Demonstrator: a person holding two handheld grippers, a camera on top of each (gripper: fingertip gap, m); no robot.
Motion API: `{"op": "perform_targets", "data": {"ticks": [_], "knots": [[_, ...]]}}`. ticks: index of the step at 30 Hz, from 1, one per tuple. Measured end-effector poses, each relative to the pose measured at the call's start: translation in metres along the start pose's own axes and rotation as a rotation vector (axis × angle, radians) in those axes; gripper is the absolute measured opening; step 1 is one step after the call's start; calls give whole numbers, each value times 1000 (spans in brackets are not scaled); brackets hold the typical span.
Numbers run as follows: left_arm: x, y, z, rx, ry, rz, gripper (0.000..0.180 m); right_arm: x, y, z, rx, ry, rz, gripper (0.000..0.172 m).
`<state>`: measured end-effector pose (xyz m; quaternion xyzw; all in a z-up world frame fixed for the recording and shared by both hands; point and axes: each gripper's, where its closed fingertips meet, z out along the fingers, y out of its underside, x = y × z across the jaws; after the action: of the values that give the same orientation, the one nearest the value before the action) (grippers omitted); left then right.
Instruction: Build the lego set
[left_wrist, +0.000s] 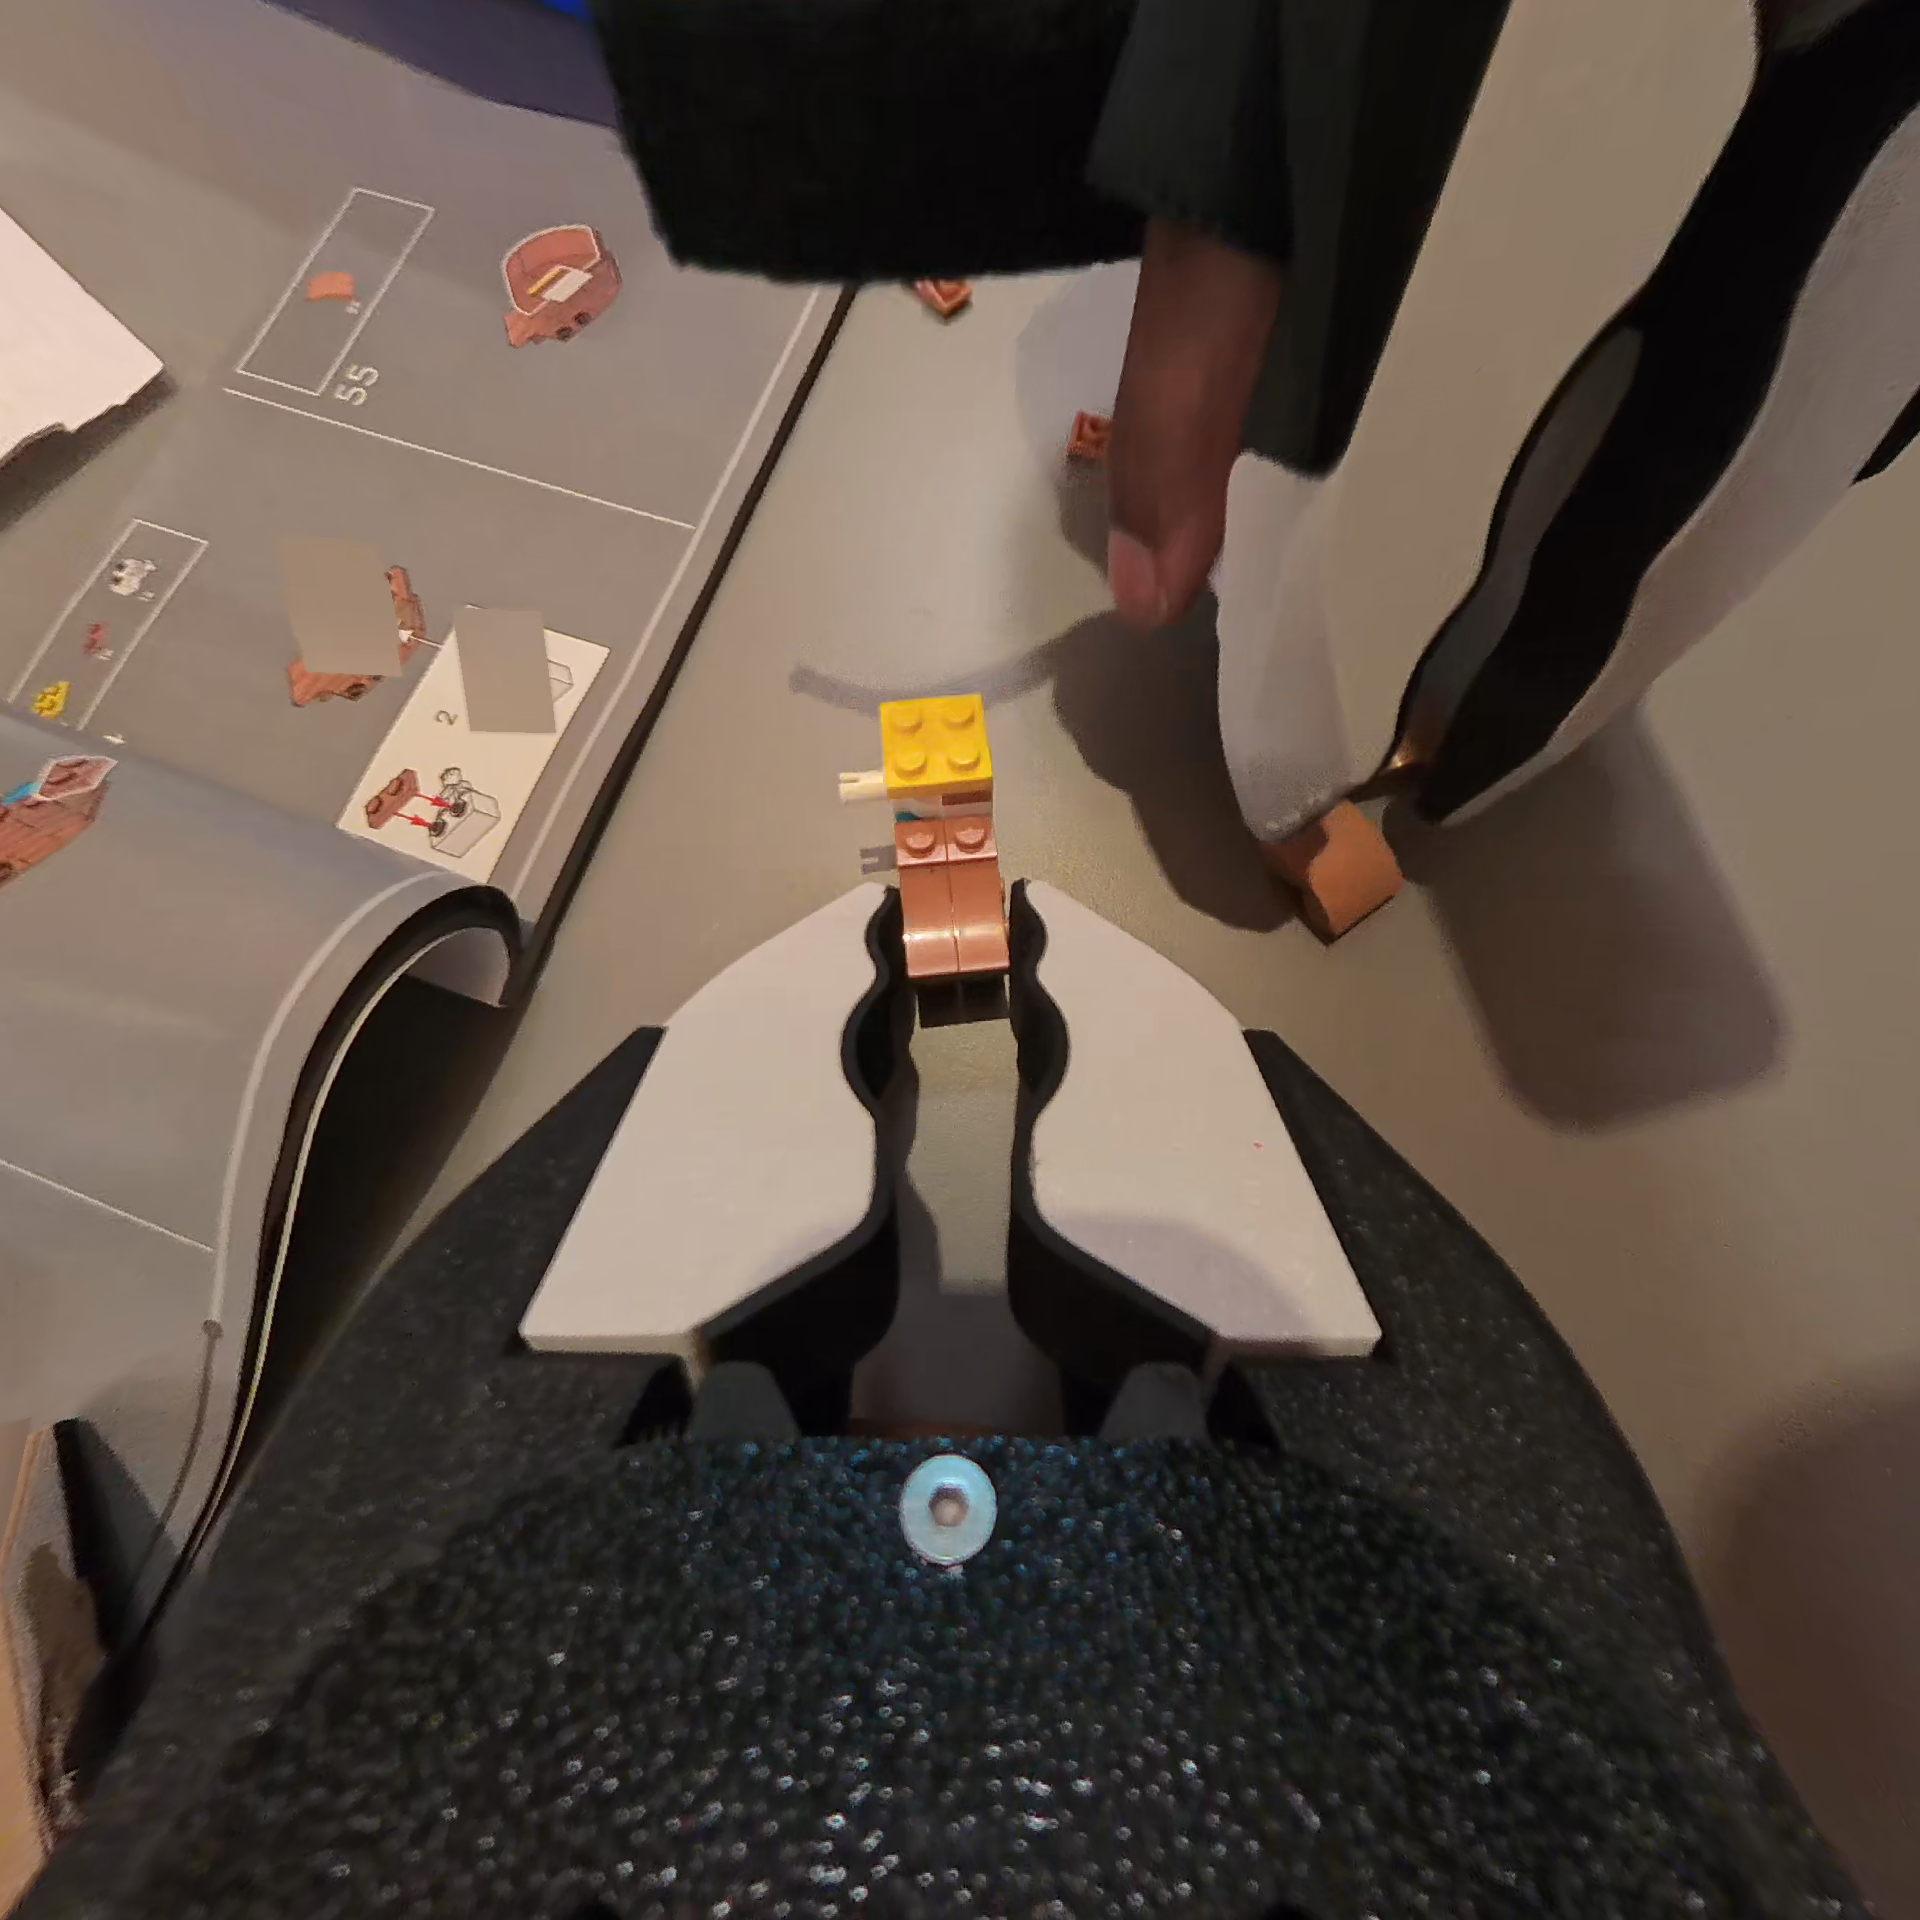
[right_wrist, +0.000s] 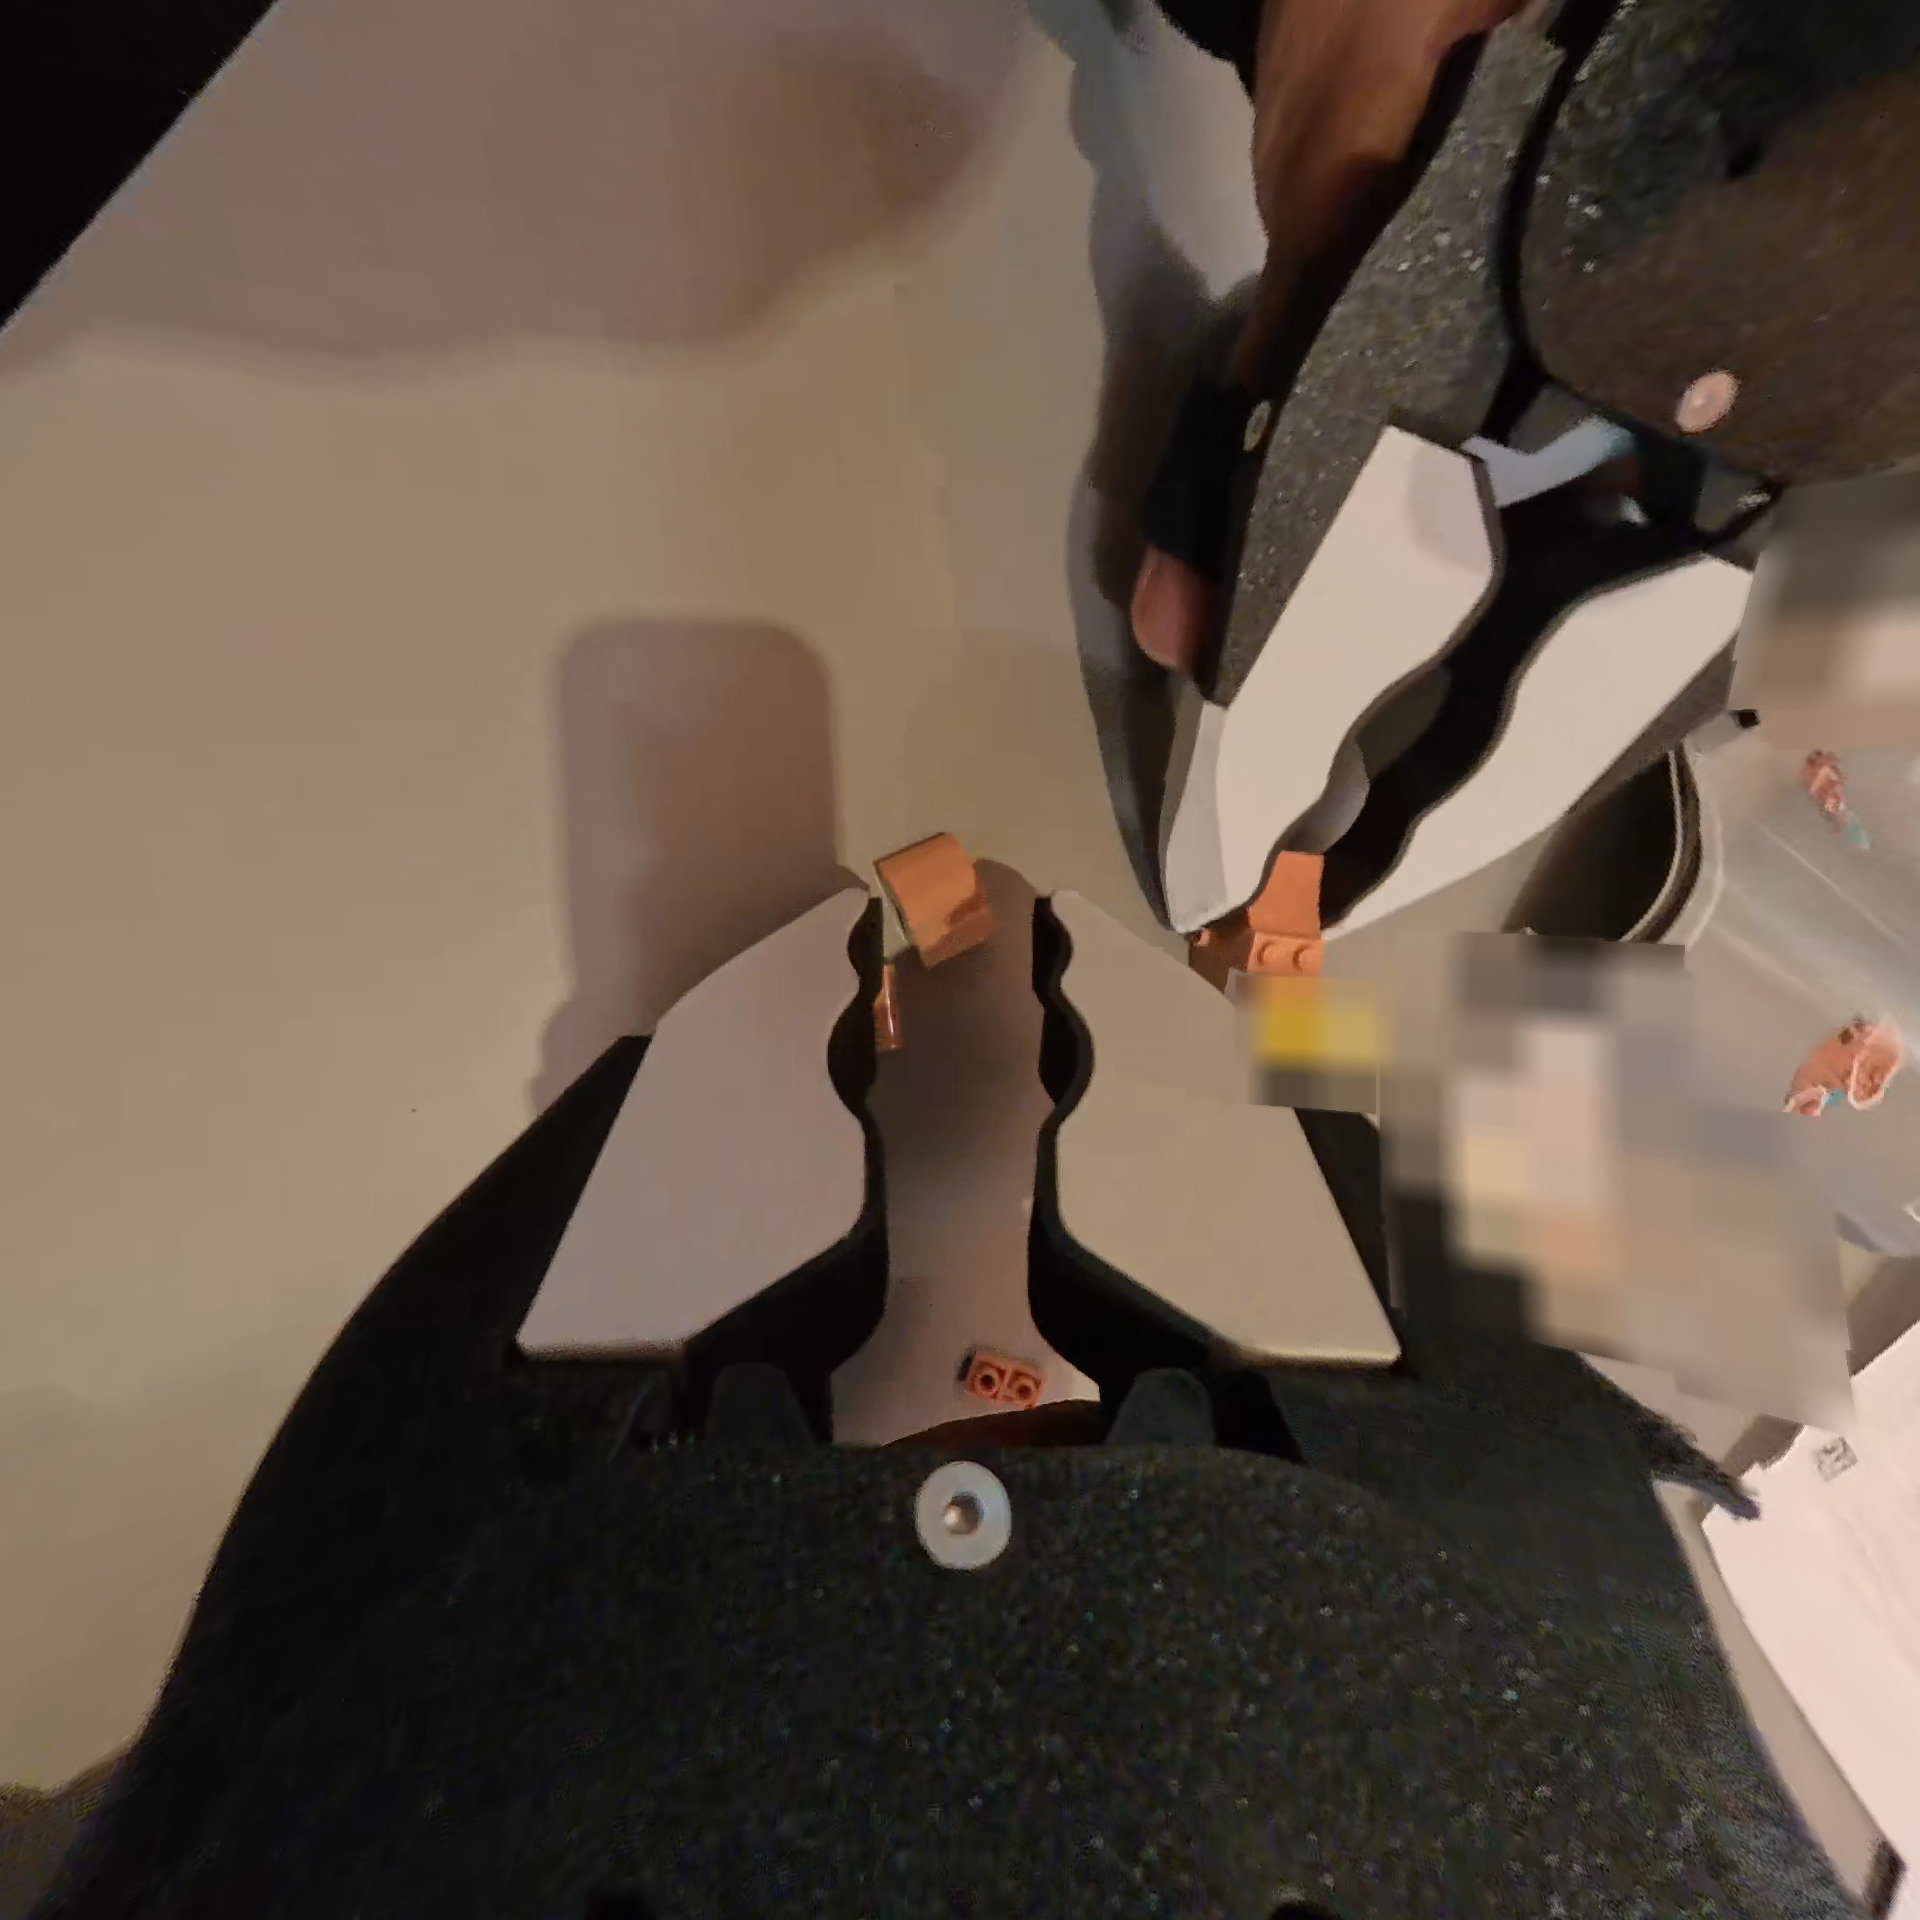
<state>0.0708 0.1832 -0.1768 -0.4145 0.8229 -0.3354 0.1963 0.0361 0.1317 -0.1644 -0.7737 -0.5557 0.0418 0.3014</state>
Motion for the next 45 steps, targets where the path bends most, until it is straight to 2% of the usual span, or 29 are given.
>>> {"op": "perform_targets", "data": {"ticks": [5,10,16,21,26,30,34,40,45], "knots": [[0,0,0,6,11,-11,18,1,-5,4,-35,-92,-69,20],[2,1,-1,5,17,-10,18,-10,5,11,-123,-217,-62,20],[4,3,-2,0,28,-10,18,-5,-1,13,-18,-168,7,18],[10,4,-4,7,60,-7,26,20,-22,-12,336,-99,357,18],[16,-18,-21,158,132,-45,35,37,-34,-61,761,-140,637,17],[14,-39,-37,294,132,-39,35,48,-30,-86,966,-161,773,17],[13,-53,-45,388,91,-2,33,52,-25,-83,953,-122,791,17],[6,-21,-19,150,-21,79,36,58,-12,-54,762,-5,799,17],[2,-4,-1,38,-56,47,37,70,1,-44,724,-3,923,17]]}}
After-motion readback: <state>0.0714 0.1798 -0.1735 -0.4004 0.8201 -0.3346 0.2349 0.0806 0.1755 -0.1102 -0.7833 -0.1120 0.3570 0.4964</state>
